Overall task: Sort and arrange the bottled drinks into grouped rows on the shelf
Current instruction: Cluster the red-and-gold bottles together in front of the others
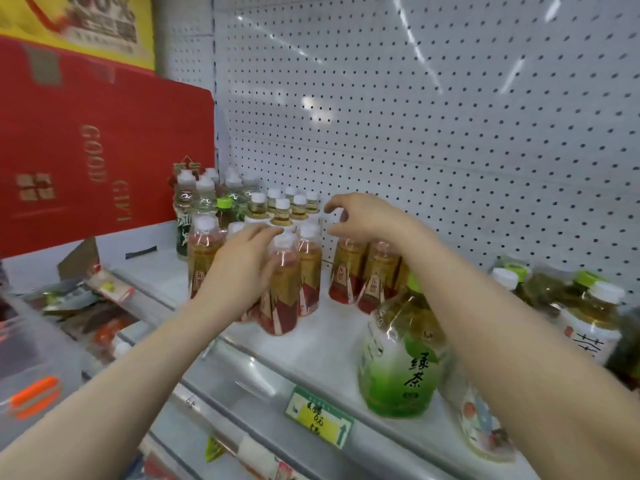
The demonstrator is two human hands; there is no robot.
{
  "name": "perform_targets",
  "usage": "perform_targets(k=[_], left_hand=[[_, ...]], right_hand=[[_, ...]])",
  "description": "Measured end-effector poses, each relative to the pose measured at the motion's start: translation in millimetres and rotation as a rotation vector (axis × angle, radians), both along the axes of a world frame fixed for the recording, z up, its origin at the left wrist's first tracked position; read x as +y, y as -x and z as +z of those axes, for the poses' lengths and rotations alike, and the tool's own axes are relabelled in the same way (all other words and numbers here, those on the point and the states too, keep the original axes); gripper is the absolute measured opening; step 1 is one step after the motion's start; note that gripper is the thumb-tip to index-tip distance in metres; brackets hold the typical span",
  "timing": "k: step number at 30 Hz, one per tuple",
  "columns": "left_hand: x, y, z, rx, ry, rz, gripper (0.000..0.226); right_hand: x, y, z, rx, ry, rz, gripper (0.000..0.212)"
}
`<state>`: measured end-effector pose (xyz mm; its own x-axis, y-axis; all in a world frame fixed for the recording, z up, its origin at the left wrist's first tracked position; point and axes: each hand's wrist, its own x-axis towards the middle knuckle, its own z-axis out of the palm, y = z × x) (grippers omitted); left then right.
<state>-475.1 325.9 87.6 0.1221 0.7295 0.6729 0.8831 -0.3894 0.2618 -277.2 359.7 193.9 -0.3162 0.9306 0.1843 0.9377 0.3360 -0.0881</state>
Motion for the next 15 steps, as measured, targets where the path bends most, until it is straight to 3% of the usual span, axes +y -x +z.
perform_targets(k=[3, 6, 9, 15], left_hand=[[31, 10, 10, 0.043, 0.05, -0.032, 0.052], [56, 13, 16, 0.153, 0.199, -0.102, 0.051], [72, 17, 22, 0.247, 0.308, -0.184, 0.058], [90, 24, 23, 0.16, 0.221, -0.3, 0.045]], right_hand=[[40, 29, 1, -0.146, 0.124, 0.035, 0.061], [72, 48, -14, -0.176, 0.265, 0.045, 0.065], [89, 53, -21, -0.103, 0.321, 0.048, 0.051], [78, 12, 0, -0.135, 0.37, -0.093, 0.036]])
